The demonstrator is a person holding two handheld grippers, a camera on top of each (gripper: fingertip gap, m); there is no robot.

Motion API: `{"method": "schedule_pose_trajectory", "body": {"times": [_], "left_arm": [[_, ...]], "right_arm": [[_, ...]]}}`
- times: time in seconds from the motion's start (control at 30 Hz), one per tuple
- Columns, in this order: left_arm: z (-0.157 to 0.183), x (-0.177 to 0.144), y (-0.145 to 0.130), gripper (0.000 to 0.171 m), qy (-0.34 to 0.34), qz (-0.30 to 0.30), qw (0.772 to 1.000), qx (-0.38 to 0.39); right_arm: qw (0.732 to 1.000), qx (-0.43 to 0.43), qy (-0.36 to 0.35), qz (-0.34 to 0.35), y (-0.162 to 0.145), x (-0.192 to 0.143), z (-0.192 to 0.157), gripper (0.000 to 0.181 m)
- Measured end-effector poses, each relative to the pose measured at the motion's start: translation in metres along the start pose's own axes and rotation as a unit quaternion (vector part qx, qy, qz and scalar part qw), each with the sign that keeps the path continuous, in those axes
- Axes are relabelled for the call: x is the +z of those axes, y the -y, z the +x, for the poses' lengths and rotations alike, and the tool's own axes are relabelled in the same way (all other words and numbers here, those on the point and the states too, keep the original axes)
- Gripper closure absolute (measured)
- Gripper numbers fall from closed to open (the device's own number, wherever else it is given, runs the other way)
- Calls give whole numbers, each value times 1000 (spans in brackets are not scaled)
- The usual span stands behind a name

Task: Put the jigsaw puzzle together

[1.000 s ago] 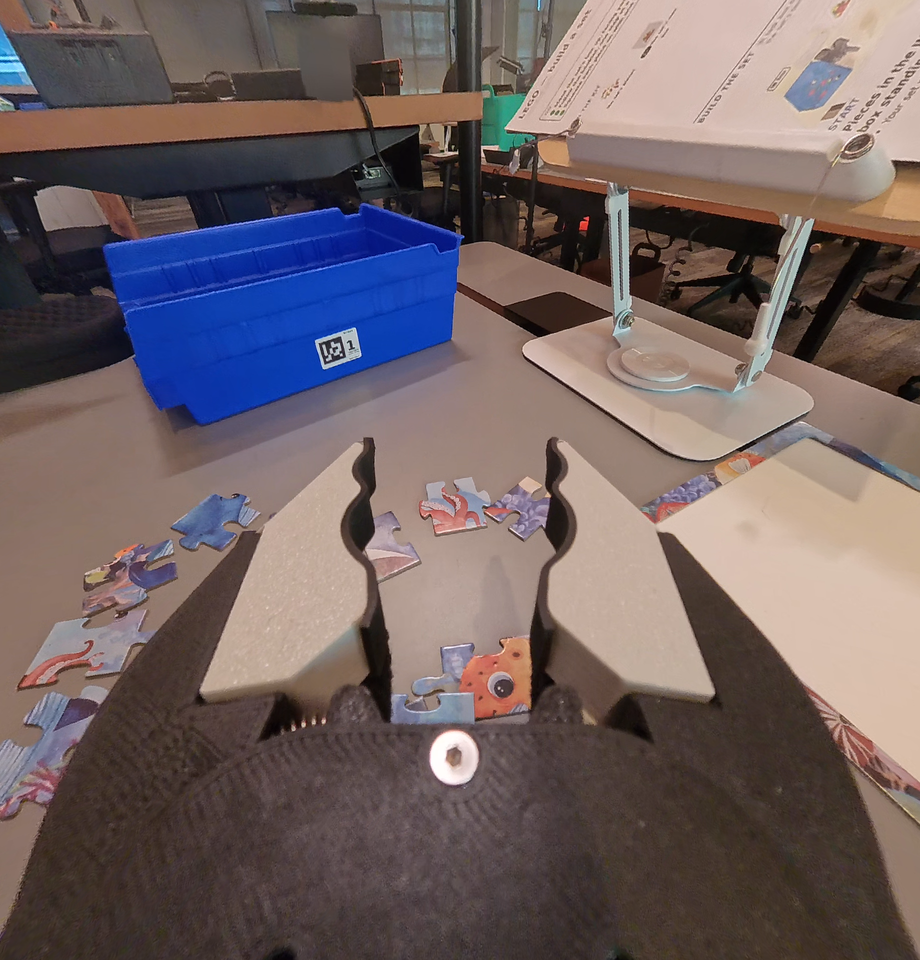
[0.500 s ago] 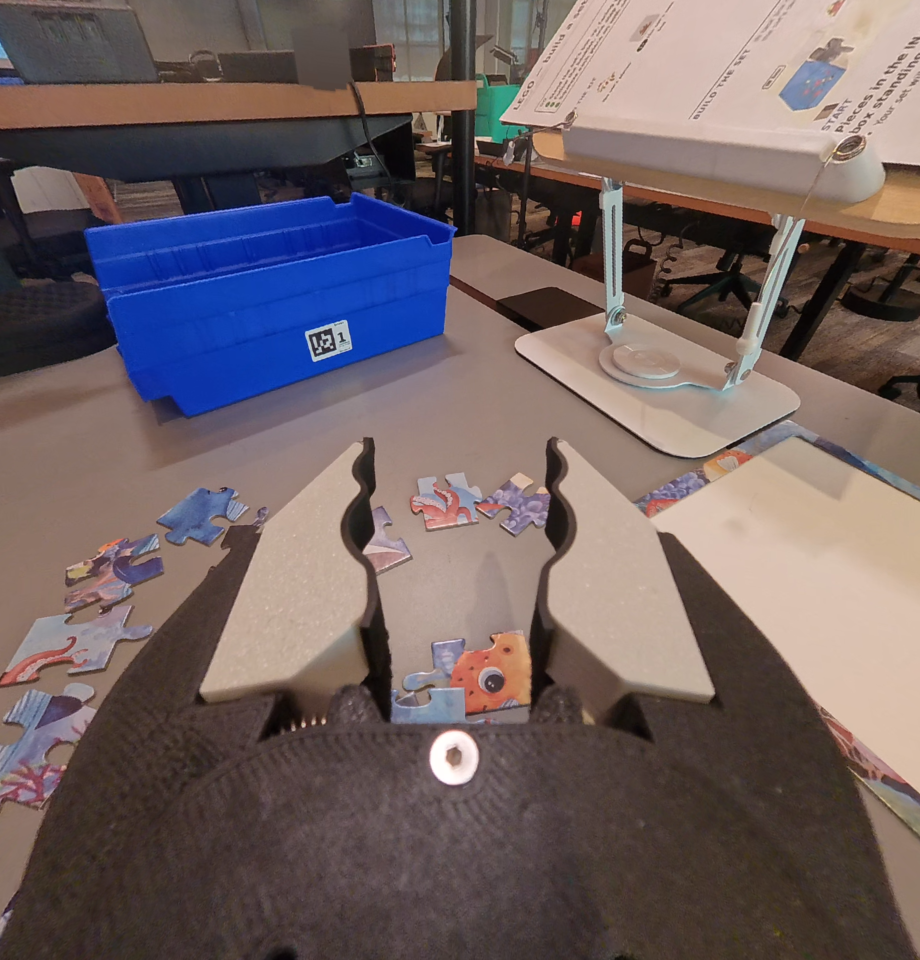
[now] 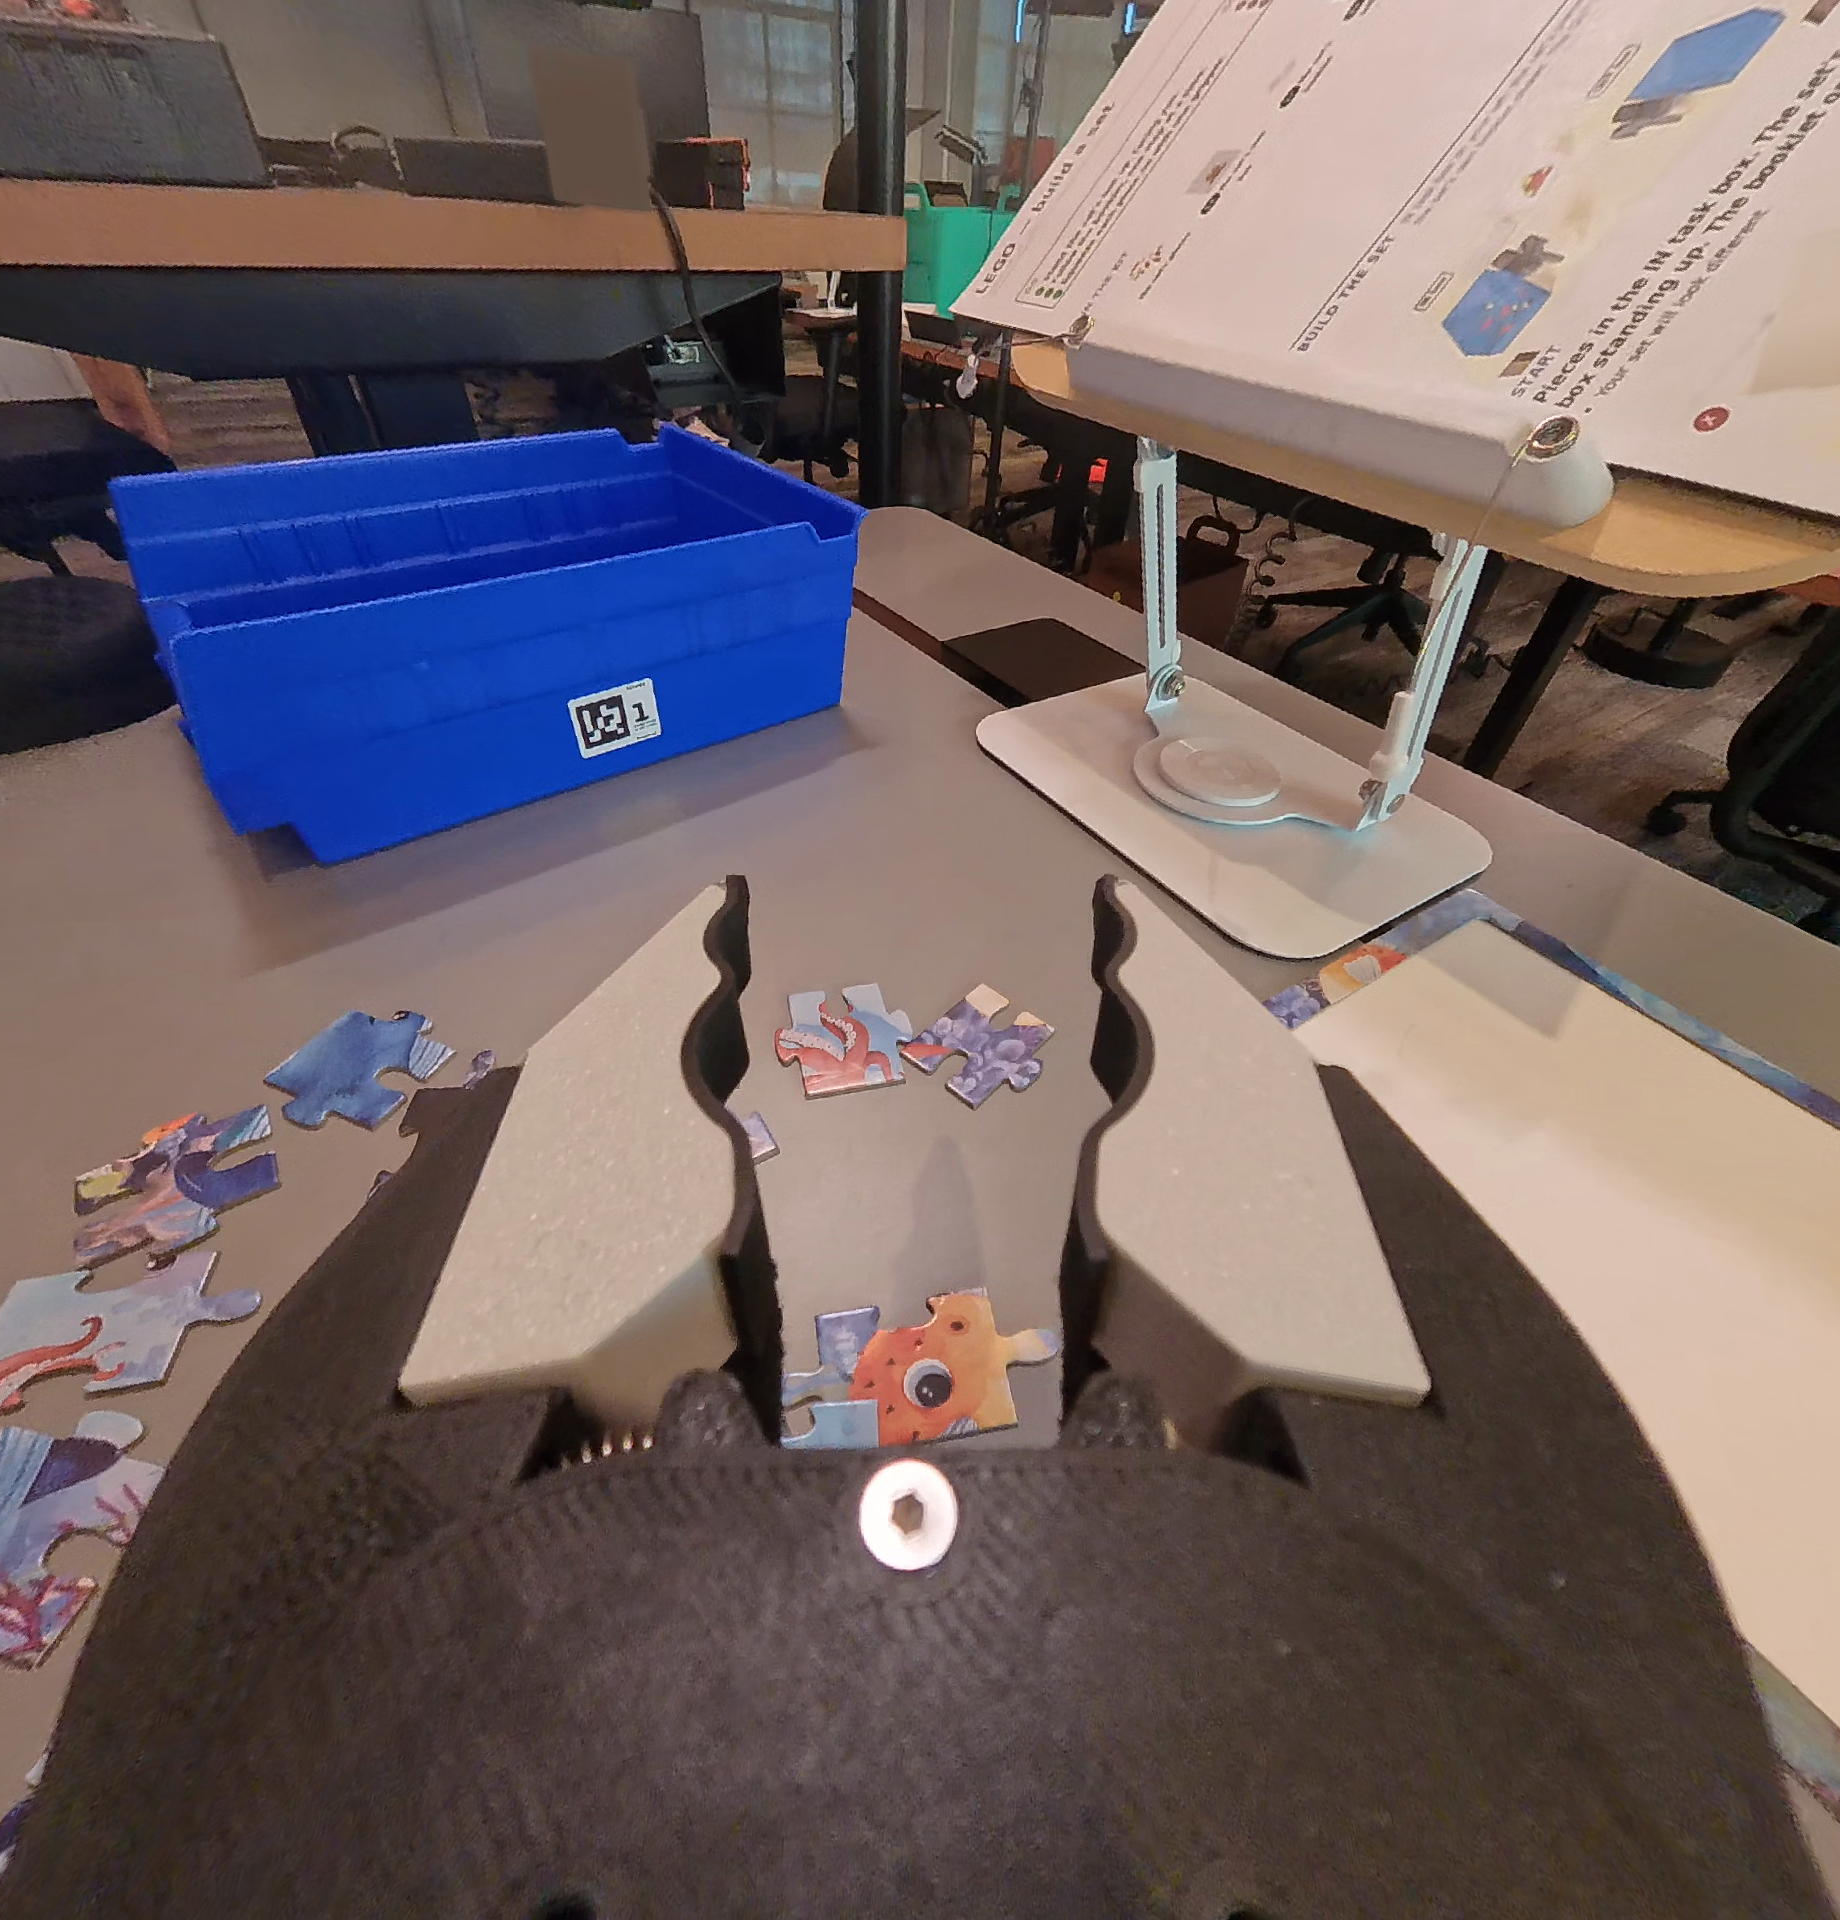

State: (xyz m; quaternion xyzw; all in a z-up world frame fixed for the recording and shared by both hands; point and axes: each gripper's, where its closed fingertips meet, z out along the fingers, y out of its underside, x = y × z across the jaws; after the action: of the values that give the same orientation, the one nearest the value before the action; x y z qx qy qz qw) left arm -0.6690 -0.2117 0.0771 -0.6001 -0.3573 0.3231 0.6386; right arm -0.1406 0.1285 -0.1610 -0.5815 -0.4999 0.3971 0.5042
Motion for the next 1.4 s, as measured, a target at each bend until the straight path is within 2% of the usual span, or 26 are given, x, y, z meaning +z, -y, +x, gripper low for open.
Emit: {"method": "schedule_pose_trajectory", "body": {"times": [0.07,0.17,0.4,0.57,0.77,1.13,1.4], "left_arm": [[-12,11,5,13,5,-9,1000,-12],[-13,23,-6,13,1,-40,999,-7],[-13,33,-16,13,-6,-48,999,3],[-21,46,-11,13,1,-58,998,7],[-2,62,-15,13,-32,-86,996,10],[56,58,-23,13,-83,-66,993,60],[59,62,-23,15,-85,-50,993,68]], "right_arm": [[1000,-3,-2,-2,1,1,0,116],[1000,-8,-3,-7,3,2,-2,116],[999,-29,10,-15,22,4,-18,114],[998,-54,20,-12,39,5,-32,114],[998,-49,32,-5,40,9,-39,114],[999,-38,32,-9,30,9,-35,114],[999,-34,33,-17,24,12,-34,113]]}}
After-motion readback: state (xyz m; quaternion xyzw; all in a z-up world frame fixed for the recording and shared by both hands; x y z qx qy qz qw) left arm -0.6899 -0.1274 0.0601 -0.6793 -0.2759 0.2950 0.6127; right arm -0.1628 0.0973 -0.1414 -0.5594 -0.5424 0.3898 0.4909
